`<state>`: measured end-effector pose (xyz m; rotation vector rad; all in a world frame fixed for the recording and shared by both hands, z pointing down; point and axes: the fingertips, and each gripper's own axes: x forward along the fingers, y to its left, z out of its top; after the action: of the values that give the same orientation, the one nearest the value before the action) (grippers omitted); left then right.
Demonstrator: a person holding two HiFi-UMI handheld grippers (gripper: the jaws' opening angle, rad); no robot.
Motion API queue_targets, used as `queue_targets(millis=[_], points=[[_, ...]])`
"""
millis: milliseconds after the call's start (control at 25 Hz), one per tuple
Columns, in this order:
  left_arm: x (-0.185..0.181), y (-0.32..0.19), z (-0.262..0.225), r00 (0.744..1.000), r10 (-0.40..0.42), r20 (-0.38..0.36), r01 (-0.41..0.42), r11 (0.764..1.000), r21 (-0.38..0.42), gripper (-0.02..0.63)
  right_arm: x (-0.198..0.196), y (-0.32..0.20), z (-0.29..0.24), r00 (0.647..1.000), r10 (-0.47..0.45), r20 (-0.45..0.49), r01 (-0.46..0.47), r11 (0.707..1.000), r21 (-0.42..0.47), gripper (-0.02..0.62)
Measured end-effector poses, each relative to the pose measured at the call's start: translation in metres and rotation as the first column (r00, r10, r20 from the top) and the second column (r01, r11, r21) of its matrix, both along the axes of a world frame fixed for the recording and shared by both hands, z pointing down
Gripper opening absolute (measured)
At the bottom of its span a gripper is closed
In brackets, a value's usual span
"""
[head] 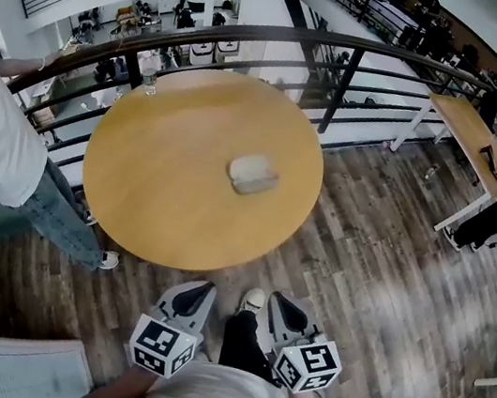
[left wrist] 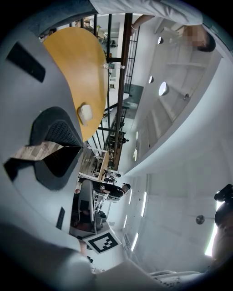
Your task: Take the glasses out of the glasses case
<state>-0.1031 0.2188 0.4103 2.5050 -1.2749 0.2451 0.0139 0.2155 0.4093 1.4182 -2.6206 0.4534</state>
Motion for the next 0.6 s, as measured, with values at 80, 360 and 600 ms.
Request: queue_targets(millis=[80,360,600], points=[[0.008,-0.029,0.004,1.0,0.002,0.006,-0.002,1.0,-0.006,0.025,0.005,-0.03,0.0,1.0,-0.017,-0.007,0.017,1.0,0.006,0.025],[0.04,-0.141,0.0,0.999,-0.023,0.024,0.023,1.0,-0.005,0.025,0.032,-0.144,-0.007,0.995,-0.093,-0.018,0.094,0.995,0.032,0.025],[0.075,-0.224,-0.008,0.998,-0.056,0.011,0.056,0.998,-0.003,0.025,0.065,-0.222,-0.01,0.99,-0.136,-0.027,0.137,0.99,0.018,0.025]])
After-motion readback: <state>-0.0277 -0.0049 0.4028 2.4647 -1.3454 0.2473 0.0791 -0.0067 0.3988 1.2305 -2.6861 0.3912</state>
